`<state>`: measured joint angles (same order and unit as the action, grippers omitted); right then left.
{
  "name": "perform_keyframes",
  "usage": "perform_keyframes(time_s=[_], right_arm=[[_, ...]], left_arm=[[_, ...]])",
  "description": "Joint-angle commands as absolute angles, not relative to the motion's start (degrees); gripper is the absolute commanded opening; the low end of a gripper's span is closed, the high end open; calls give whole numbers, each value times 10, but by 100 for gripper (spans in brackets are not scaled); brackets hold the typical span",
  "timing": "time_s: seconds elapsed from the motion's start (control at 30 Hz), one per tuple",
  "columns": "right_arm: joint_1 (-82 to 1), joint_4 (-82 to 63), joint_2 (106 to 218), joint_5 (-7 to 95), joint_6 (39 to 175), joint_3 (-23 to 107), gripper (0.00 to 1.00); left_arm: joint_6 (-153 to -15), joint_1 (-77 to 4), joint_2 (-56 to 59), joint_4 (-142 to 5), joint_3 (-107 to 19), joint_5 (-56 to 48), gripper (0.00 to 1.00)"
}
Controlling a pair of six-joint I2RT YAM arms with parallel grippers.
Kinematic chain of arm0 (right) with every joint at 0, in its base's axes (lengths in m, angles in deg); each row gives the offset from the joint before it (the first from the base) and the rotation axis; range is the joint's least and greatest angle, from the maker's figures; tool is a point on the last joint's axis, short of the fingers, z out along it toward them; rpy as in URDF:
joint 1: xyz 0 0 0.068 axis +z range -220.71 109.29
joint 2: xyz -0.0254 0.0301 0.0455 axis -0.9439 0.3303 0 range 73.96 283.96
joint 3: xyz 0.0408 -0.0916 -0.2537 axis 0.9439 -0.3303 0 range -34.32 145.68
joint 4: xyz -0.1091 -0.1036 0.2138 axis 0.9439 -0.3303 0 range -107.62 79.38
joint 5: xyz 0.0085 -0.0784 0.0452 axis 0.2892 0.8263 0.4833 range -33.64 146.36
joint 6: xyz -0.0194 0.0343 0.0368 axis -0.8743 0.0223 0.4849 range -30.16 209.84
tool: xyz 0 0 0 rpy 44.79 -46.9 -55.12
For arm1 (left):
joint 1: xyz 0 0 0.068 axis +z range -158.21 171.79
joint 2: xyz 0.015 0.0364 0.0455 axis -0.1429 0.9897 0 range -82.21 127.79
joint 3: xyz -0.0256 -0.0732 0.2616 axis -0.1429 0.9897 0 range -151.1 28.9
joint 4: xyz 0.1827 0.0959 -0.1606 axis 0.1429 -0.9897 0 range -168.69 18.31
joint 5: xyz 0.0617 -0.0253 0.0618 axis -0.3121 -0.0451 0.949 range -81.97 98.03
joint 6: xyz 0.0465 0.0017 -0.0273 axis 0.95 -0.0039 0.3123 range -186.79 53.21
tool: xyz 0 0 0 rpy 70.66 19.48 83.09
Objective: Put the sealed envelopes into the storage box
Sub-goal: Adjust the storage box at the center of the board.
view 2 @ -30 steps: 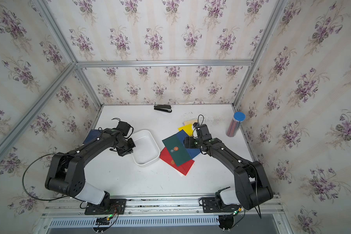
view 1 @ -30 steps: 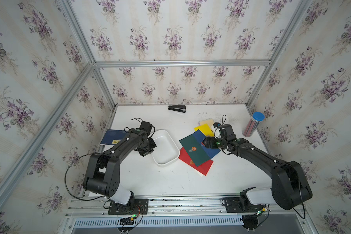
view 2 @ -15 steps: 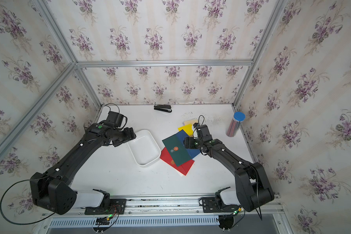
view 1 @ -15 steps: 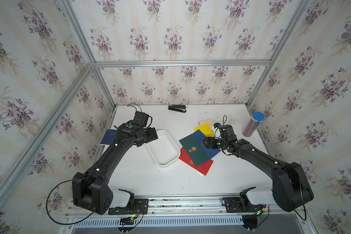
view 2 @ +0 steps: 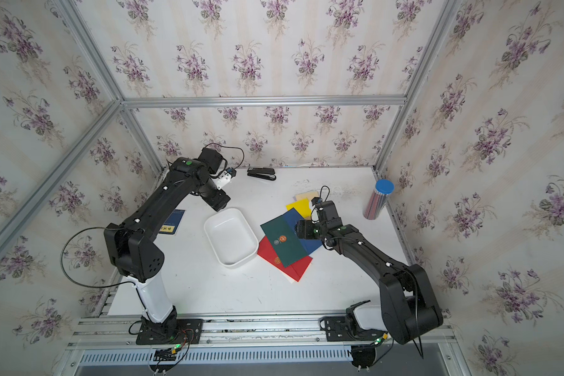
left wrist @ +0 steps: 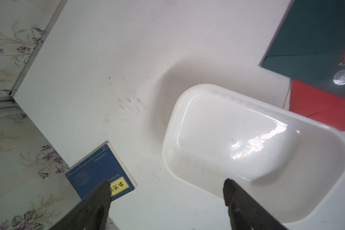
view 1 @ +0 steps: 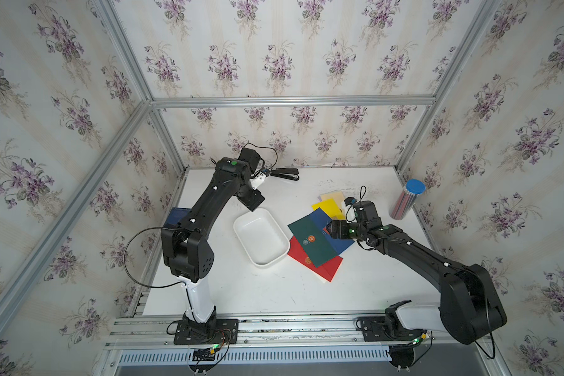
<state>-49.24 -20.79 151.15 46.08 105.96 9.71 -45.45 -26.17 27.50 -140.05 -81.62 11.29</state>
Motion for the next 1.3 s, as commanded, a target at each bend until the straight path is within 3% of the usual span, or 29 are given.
perform_keyframes(time_s=[0.0,0.3,0.57,0.77,0.9,0.97,1.27], right_arm=[[-492,-203,1512,461,1058,100,88],[-492,-201,1510,463,1059,95,88],[-492,-198,1513,466,1058,94,88],[-492,-194,1518,465,1059,95,88],[-492,-192,1518,463,1060,95,88],[-492,-191,1517,461,1060,94,88],[-492,-184,1519,455,1062,93,87]], left_arm=[[-387,-261,318,-1435,-836,84,87],[-397,-248,385,-1400,-804,76,78],[-444,-212,408,-1364,-775,59,56],[-467,-206,407,-1347,-747,36,34],[-499,-197,383,-1329,-710,27,30],[-532,-185,362,-1321,-688,21,21],[-629,-153,231,-1283,-528,8,6]])
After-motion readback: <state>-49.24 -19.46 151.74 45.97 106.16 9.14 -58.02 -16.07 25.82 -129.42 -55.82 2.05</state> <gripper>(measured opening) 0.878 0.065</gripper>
